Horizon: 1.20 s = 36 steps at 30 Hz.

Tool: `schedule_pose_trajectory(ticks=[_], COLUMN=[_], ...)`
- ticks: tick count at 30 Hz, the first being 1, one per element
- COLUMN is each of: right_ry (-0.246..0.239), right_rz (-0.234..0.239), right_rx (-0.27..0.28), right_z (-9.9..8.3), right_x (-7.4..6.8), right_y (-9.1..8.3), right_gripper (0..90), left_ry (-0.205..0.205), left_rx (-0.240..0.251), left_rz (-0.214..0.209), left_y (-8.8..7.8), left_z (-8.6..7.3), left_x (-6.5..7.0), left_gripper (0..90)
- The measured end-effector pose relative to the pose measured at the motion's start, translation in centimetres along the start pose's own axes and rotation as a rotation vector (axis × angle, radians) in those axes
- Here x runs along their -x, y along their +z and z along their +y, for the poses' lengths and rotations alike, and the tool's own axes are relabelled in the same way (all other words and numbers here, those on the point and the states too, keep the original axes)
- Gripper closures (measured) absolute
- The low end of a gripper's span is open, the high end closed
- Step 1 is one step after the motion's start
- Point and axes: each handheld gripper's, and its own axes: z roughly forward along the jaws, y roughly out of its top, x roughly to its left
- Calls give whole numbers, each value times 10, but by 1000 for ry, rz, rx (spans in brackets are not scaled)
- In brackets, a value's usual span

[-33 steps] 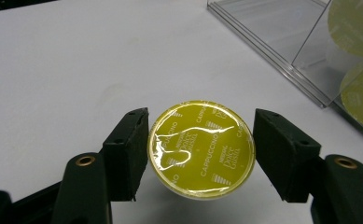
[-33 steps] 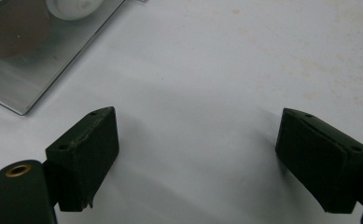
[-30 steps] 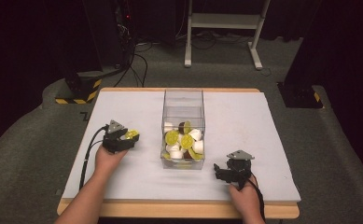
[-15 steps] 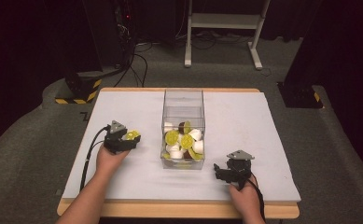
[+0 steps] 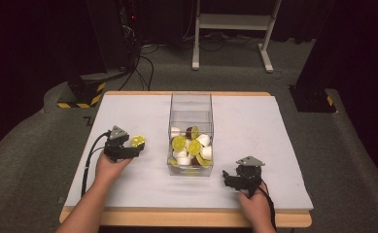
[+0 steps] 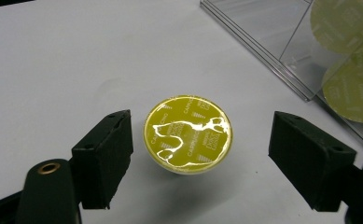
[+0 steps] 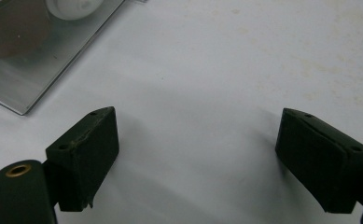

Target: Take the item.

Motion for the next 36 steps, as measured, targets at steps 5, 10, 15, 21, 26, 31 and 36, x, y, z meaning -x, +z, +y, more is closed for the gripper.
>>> schedule_pose_trajectory(ticks=[5, 10, 15, 21, 26, 31, 36], right_ry=[0, 0, 0, 0, 0, 0, -1], right_rz=[0, -1, -1, -1, -1, -2, -2], right_rx=[0, 0, 0, 1, 2, 1, 1], right_z=[0, 0, 0, 0, 0, 0, 0], right_x=[0, 0, 0, 0, 0, 0, 0], right_y=[0, 0, 0, 0, 0, 0, 0], right_gripper=[134, 134, 134, 134, 134, 134, 134], left_ry=[-31, -34, -30, -161, -343, -228, 73], left_rx=[2, 4, -6, 68, 201, 165, -94], left_rz=[-15, -29, -44, -49, -40, -33, 16], left_y=[-7, -19, -30, -37, -35, -39, -45], left_z=[0, -6, -14, -26, -37, -54, -66], left_x=[0, 0, -2, 4, 17, 18, 3], left_gripper=[231, 222, 227, 229, 224, 198, 153])
